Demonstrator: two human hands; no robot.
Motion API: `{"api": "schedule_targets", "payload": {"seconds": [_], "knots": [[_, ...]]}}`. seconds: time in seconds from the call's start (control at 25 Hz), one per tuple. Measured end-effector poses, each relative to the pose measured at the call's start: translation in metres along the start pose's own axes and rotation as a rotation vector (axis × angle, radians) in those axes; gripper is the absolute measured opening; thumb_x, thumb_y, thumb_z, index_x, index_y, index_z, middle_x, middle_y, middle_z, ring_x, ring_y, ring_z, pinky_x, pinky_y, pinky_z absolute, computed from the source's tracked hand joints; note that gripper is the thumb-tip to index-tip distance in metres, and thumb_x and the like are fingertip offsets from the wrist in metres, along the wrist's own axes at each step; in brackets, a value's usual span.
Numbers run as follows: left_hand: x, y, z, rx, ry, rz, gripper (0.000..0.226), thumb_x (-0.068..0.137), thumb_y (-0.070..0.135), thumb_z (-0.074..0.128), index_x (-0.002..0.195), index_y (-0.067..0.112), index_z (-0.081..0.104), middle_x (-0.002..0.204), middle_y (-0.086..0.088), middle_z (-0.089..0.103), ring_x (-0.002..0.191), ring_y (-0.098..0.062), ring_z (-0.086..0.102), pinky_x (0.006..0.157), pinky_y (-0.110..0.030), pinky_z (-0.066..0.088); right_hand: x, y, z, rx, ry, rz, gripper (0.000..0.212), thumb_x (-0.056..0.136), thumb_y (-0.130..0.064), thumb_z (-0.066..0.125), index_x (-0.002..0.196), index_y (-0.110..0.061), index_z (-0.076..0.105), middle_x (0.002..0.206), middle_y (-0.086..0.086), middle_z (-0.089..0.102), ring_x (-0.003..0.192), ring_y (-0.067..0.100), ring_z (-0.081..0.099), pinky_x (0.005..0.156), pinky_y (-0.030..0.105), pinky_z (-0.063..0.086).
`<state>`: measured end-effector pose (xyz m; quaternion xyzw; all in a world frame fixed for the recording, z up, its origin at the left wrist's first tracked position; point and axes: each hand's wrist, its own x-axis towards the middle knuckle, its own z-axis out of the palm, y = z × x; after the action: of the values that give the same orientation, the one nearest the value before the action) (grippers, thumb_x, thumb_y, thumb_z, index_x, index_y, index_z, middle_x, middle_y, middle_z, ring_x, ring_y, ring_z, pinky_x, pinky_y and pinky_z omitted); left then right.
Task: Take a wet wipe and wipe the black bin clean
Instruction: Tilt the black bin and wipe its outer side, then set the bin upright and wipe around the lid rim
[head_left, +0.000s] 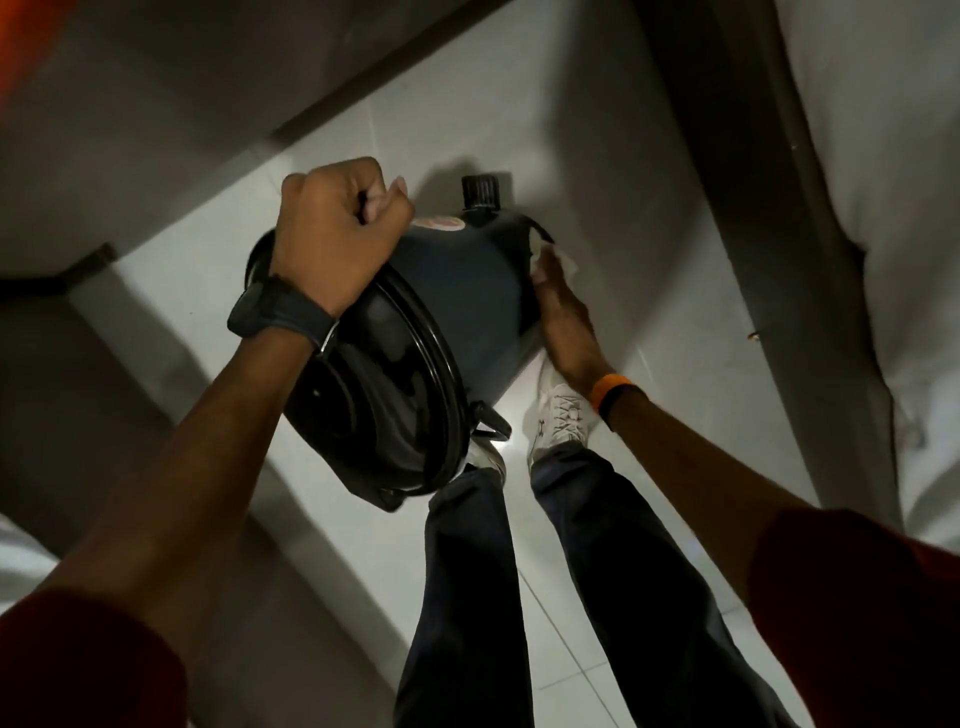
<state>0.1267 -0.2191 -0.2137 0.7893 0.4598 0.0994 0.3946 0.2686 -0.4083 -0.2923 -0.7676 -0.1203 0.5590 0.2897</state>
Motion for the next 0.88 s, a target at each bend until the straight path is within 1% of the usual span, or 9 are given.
{"api": "schedule_targets", "payload": {"seconds": [0.08, 0.12, 0.2, 0.32, 0.44, 0.48, 0.56, 0.72, 0.88], "knots": [[0.007, 0.025, 0.0, 0.141, -0.046, 0.119, 0.033, 0.09, 0.025, 0.056, 0.062, 0.013, 0.044, 0.054, -0.003, 0.048, 0.055, -0.025, 0.049, 0.063, -0.033, 0.043, -0.024, -0.002, 0.022, 0.042, 0.093, -0.105, 0.048, 0.108, -0.036, 0.045, 0.154, -0.021, 0.044, 0.146, -0.006, 0.059, 0.126, -0.018, 0.05, 0.105, 0.0, 0.036], [0.008, 0.038, 0.002, 0.269, -0.072, 0.208, 0.03, 0.089, 0.027, 0.055, 0.064, 0.017, 0.042, 0.057, -0.007, 0.054, 0.057, -0.031, 0.053, 0.062, -0.036, 0.046, -0.035, -0.001, 0.033, 0.039, 0.166, -0.128, 0.04, 0.105, -0.025, 0.053, 0.142, -0.012, 0.058, 0.124, -0.009, 0.071, 0.103, -0.025, 0.059, 0.09, -0.003, 0.042], [0.005, 0.057, 0.015, 0.535, -0.19, 0.441, 0.025, 0.092, 0.027, 0.049, 0.072, 0.013, 0.048, 0.068, -0.015, 0.065, 0.061, -0.038, 0.061, 0.06, -0.041, 0.053, -0.038, 0.0, 0.043, 0.136, 0.29, -0.049, 0.024, 0.096, -0.007, 0.065, 0.117, 0.002, 0.073, 0.102, 0.001, 0.075, 0.086, -0.015, 0.067, 0.087, 0.017, 0.054], [-0.006, 0.073, 0.043, 0.768, -0.517, 0.67, 0.02, 0.1, 0.027, 0.041, 0.108, 0.009, 0.048, 0.082, -0.021, 0.068, 0.066, -0.036, 0.063, 0.067, -0.044, 0.059, -0.027, -0.008, 0.032, 0.348, 0.27, 0.196, 0.011, 0.091, 0.0, 0.069, 0.098, 0.007, 0.075, 0.101, 0.024, 0.077, 0.099, 0.036, 0.074, 0.091, 0.047, 0.062], [-0.014, 0.071, 0.06, 0.808, -0.417, 0.985, 0.024, 0.096, 0.028, 0.049, 0.111, 0.015, 0.036, 0.078, -0.007, 0.072, 0.077, -0.025, 0.065, 0.076, -0.034, 0.057, -0.024, -0.011, 0.01, 0.385, 0.219, 0.242, 0.015, 0.095, 0.0, 0.062, 0.084, -0.007, 0.069, 0.083, 0.008, 0.071, 0.082, 0.028, 0.069, 0.059, 0.024, 0.062], [-0.018, 0.069, 0.067, 0.829, -0.34, 1.071, 0.033, 0.093, 0.03, 0.054, 0.119, 0.015, 0.041, 0.086, -0.005, 0.074, 0.091, -0.025, 0.066, 0.09, -0.038, 0.055, -0.024, -0.014, -0.001, 0.357, 0.251, 0.235, 0.014, 0.096, -0.003, 0.061, 0.086, -0.007, 0.068, 0.084, 0.01, 0.07, 0.082, 0.028, 0.066, 0.061, 0.026, 0.06], [-0.029, 0.066, 0.076, 0.807, -0.229, 0.927, 0.054, 0.086, 0.03, 0.061, 0.135, 0.017, 0.043, 0.124, -0.013, 0.068, 0.128, -0.034, 0.054, 0.119, -0.053, 0.032, -0.018, -0.027, -0.03, 0.366, 0.35, 0.202, 0.015, 0.098, -0.007, 0.059, 0.085, -0.008, 0.067, 0.092, 0.019, 0.068, 0.086, 0.032, 0.062, 0.073, 0.041, 0.055], [-0.066, 0.062, 0.082, 0.526, 0.132, 0.064, 0.097, 0.073, 0.063, 0.065, 0.153, 0.023, 0.027, 0.162, -0.019, 0.026, 0.153, -0.04, 0.018, 0.122, -0.066, 0.011, 0.022, -0.092, -0.062, 0.369, 0.367, 0.03, 0.012, 0.096, -0.02, 0.063, 0.084, -0.022, 0.061, 0.091, 0.006, 0.064, 0.084, 0.026, 0.063, 0.072, 0.04, 0.051], [-0.09, 0.056, 0.093, 0.704, -0.035, 0.105, 0.121, 0.065, 0.073, 0.065, 0.158, 0.02, 0.009, 0.166, -0.02, 0.01, 0.155, -0.04, 0.009, 0.112, -0.078, 0.012, 0.044, -0.137, -0.035, -0.064, 0.297, -0.164, 0.031, 0.102, -0.015, 0.05, 0.124, 0.0, 0.068, 0.117, 0.011, 0.074, 0.111, 0.024, 0.068, 0.096, 0.034, 0.054]]}}
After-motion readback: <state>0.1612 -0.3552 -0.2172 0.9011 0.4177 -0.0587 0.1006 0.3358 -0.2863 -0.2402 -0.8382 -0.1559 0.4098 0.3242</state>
